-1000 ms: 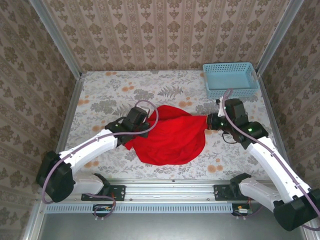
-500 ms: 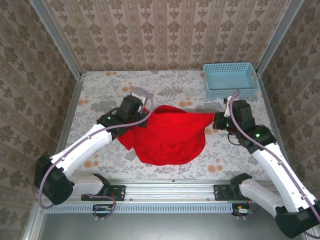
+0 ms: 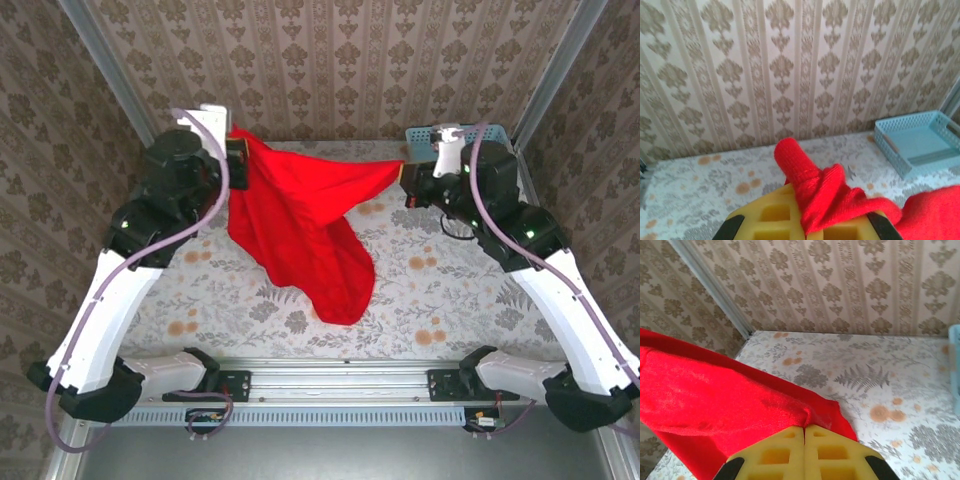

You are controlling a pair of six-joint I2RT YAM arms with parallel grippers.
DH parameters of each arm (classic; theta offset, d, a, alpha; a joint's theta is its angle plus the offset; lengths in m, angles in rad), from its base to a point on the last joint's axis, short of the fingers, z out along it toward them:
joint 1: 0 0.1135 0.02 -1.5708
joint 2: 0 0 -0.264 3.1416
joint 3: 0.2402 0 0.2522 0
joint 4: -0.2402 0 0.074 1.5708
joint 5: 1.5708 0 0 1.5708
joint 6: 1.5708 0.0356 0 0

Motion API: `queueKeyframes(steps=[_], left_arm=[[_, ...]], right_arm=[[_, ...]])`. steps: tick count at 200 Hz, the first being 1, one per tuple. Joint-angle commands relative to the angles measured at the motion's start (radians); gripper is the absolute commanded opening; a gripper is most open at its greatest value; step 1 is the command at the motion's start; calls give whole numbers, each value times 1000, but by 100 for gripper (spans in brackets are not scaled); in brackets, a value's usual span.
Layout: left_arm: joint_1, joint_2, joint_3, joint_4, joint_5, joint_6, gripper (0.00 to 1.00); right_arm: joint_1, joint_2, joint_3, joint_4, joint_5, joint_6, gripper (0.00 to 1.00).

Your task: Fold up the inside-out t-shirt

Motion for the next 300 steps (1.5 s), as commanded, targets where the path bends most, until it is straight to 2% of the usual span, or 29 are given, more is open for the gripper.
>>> queueKeyframes(steps=[1, 28, 59, 65, 79, 102, 115, 138, 168, 197, 223, 254, 300], left_arm=[[-21, -8, 28, -68, -11, 28, 0], [-149, 0, -124, -29, -1, -7, 0], [-249, 49, -365, 85, 143, -112, 0], [-257, 62, -403, 105, 172, -130, 6], [-263, 86, -494, 130, 195, -170, 26], [-200, 84, -625, 122, 174, -241, 50], [-133, 63, -688, 115, 180, -283, 57], [-26, 48, -750, 73, 149, -326, 67], [46, 90, -786, 49, 165, -358, 71], [63, 162, -814, 94, 229, -386, 71], [74, 232, -819, 123, 248, -403, 62], [84, 290, -813, 144, 269, -406, 46], [110, 293, -796, 158, 274, -396, 9]], right_arm=[[0, 30, 28, -47, 96, -25, 0], [-95, 16, -122, -15, 126, 16, 0], [-231, -9, -292, 6, 105, 54, 0], [-251, -20, -324, 12, 98, 61, 0], [-293, -40, -390, 21, 87, 80, 0], [-338, -81, -481, 36, 71, 101, 0], [-345, -99, -518, 47, 67, 101, 0], [-347, -106, -564, 59, 46, 96, 0], [-348, -108, -597, 74, 37, 98, 0], [-347, -115, -605, 74, 39, 94, 0], [-348, -125, -603, 66, 48, 92, 0], [-350, -127, -601, 54, 78, 89, 0], [-354, -135, -614, 49, 94, 88, 0]])
